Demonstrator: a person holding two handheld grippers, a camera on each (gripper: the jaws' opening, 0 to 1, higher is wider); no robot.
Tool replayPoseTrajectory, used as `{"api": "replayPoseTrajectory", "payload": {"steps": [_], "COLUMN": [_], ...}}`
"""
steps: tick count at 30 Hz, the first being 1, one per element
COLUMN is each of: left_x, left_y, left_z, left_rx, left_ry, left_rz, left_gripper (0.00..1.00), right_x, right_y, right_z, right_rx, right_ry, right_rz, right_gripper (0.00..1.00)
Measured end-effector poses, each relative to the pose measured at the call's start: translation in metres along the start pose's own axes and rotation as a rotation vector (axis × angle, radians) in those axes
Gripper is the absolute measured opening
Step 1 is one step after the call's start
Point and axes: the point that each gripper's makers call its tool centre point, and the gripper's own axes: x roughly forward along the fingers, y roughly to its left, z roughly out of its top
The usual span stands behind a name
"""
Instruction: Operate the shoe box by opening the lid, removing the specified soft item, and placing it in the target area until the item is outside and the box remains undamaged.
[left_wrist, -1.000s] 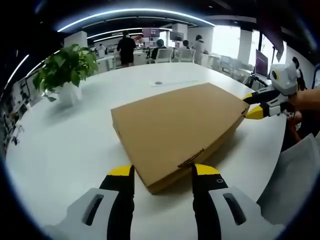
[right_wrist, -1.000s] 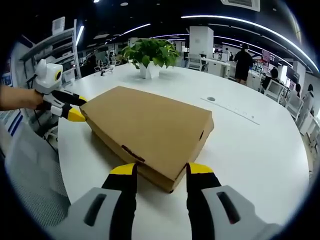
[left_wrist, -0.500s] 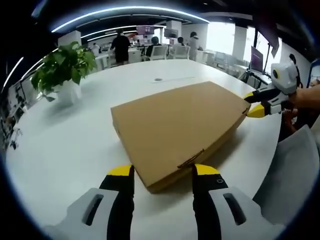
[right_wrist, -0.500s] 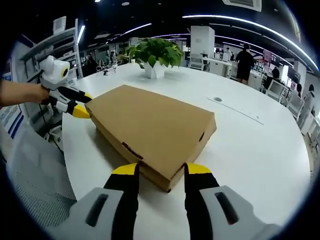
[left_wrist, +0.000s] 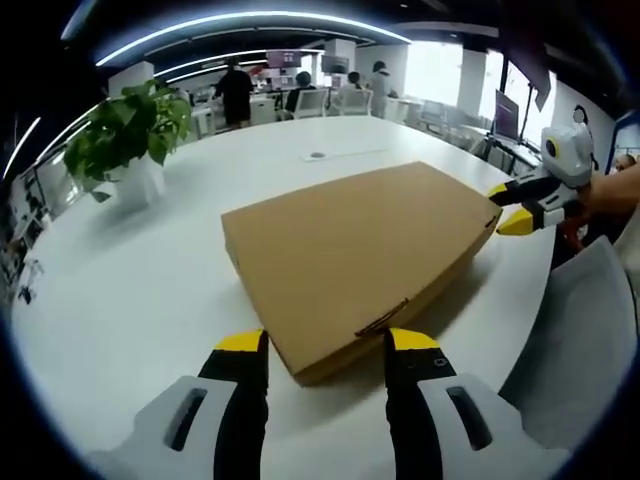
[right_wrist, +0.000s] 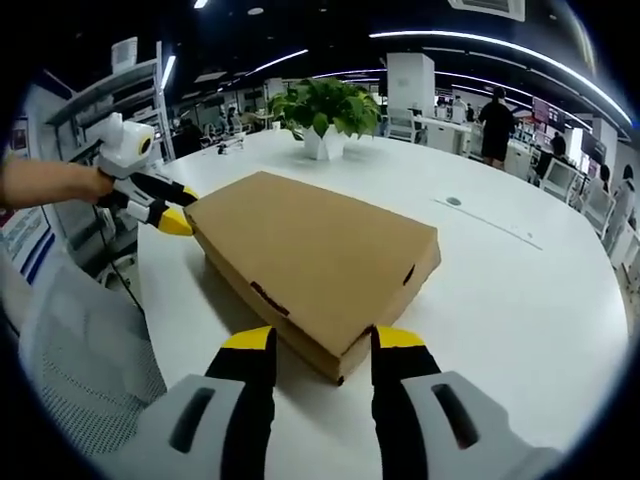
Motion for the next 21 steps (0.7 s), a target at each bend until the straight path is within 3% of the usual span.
{"api": "replayPoseTrajectory", "payload": {"steps": [6, 21], "left_x": [-0.006, -0.014], "left_y": [0.007, 0.001], "left_z": [-0.005, -0.003], "left_rx": [0.002, 0.002], "left_ry": [0.002, 0.0], "left_rz": [-0.003, 0.0], "left_gripper": [0.45, 0.47], "right_x": [0.004, 0.005], "right_y": [0.013, 0.022], "right_z": [0.002, 0.005], "right_rx": [-0.01, -0.001], "right_ry": [-0.002, -0.01], "right_rz": [0.024, 0.043], "right_gripper": [0.36, 0.39]}}
